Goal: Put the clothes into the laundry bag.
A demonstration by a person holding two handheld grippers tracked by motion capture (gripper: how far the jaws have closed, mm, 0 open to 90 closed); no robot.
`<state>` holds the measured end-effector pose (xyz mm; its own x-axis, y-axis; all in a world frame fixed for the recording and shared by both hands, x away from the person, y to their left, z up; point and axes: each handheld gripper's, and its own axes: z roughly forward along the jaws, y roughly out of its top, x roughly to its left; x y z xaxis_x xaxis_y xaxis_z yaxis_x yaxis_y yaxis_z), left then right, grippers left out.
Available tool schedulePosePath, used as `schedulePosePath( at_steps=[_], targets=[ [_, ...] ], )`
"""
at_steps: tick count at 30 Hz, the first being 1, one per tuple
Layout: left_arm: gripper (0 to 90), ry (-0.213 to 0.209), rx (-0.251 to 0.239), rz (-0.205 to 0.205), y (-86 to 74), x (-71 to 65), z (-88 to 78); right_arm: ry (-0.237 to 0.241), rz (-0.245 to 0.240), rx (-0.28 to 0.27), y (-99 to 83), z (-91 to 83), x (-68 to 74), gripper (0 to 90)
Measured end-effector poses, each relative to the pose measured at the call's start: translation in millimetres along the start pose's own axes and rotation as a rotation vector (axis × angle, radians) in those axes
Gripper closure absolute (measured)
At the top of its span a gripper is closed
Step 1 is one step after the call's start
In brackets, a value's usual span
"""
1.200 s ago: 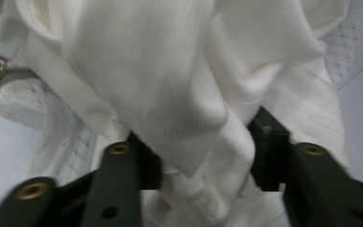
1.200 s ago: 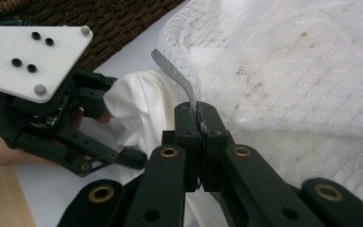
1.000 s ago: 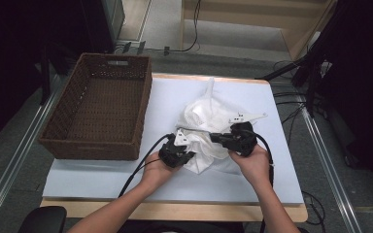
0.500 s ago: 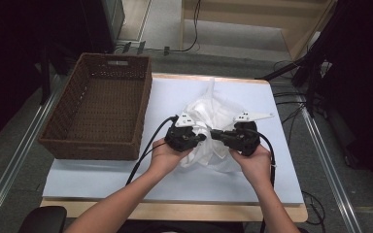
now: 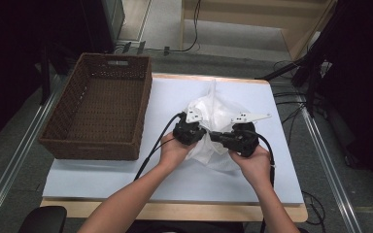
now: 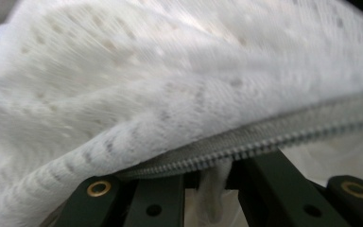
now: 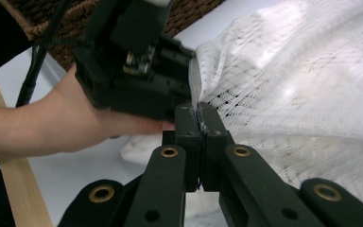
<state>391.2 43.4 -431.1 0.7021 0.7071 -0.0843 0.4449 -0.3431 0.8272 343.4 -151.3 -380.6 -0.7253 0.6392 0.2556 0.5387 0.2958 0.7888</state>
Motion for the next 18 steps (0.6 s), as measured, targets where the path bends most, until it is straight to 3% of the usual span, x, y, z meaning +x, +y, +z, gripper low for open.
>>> schedulePosePath(
  at_steps=[3,7,11,18],
  targets=[
    [83.4,0.005,-0.015,-0.025,3.6,3.8,2.1,0.005,-0.001,0.003,-0.2,0.8,-0.4,90.0],
    [83.3,-0.002,0.005,-0.034,-0.2,6.6,12.4,0.005,-0.003,0.018,-0.8,3.1,-0.1,90.0],
    [83.2,0.016,0.011,-0.012,-4.6,9.8,22.3,0.008,0.005,0.023,-2.2,4.5,-2.9,90.0],
    [83.2,0.018,0.002,-0.033,-9.0,15.6,36.1,0.011,0.011,0.042,-3.6,8.2,-5.4,90.0]
  ],
)
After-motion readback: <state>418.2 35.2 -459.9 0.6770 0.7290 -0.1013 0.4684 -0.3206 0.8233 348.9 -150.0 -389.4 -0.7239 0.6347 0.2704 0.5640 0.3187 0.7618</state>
